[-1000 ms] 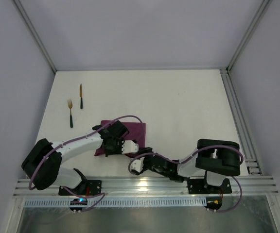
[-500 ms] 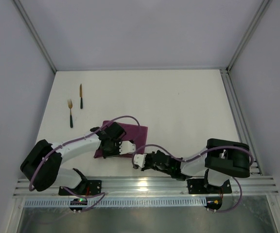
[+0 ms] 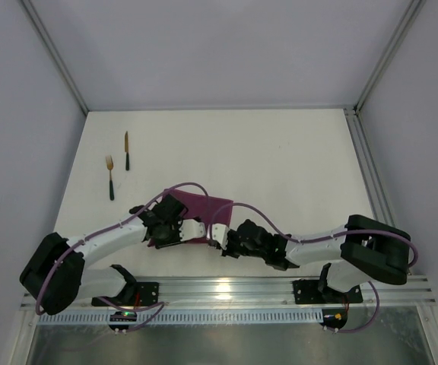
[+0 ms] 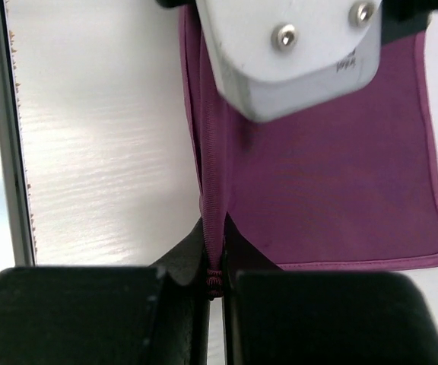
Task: Fold the napkin into a case and place the utensils inside
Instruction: Pick up the lower triangle-folded napkin from the center of the board, then fold the lower triangle-folded napkin at the center of the board.
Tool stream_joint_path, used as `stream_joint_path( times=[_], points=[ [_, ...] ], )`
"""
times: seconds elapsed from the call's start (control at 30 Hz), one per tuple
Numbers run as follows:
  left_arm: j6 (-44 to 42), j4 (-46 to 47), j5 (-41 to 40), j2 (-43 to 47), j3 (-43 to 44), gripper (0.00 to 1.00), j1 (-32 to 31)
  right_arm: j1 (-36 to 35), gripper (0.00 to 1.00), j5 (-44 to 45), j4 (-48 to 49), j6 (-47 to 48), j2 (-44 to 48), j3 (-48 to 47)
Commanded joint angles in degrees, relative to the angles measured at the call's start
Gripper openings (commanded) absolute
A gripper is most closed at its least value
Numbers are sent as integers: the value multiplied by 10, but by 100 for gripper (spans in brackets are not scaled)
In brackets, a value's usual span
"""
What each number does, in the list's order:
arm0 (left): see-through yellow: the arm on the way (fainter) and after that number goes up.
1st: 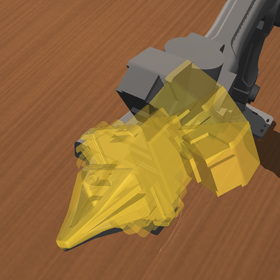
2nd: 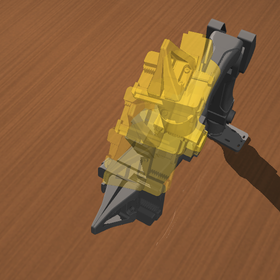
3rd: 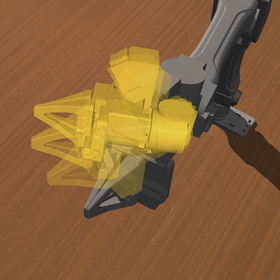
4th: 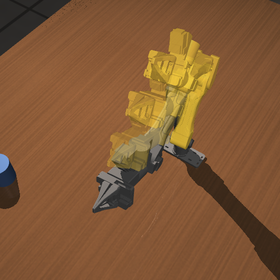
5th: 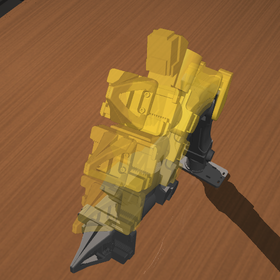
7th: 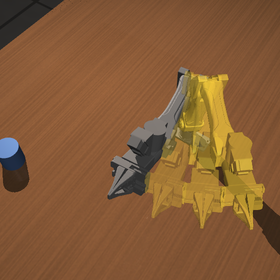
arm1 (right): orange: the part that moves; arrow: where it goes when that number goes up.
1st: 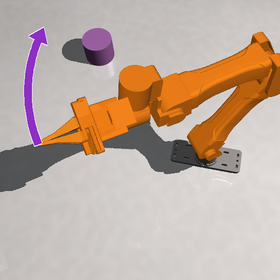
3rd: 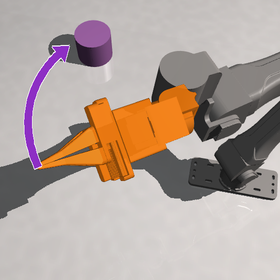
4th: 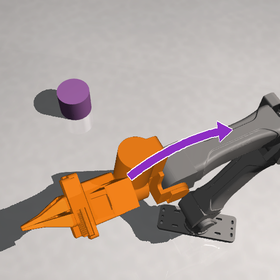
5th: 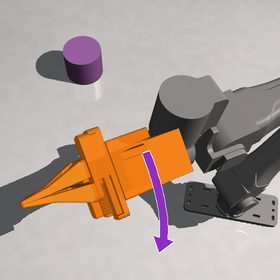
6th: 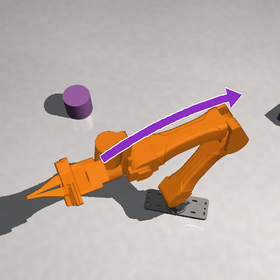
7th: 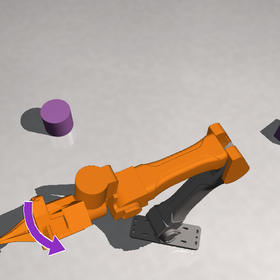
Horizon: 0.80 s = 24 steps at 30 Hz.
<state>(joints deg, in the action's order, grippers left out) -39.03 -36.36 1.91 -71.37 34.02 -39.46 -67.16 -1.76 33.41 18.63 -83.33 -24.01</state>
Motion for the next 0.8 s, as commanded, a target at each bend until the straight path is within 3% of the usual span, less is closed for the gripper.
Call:
stream_joint_path(
  times=[0.0,0.17,0.4,0.5,0.63,0.77],
  points=[
    [3,-10,-13,-3,-27,34,15,14,4,-59,-49,-35,22,-24],
    [3,-27,-8,7,-18,31,30,26,4,-90,-89,-50,28,-32],
    [6,-78,32,13,12,6,35,40,4,-135,-120,-97,45,-34],
    [1,-127,62,14,33,3,36,41,4,-150,-125,-139,54,-27],
    [-11,-192,113,11,52,2,35,41,4,-187,-106,-192,59,-8],
    [-43,-220,142,4,76,12,36,67,4,-224,-71,-236,58,12]
  ],
)
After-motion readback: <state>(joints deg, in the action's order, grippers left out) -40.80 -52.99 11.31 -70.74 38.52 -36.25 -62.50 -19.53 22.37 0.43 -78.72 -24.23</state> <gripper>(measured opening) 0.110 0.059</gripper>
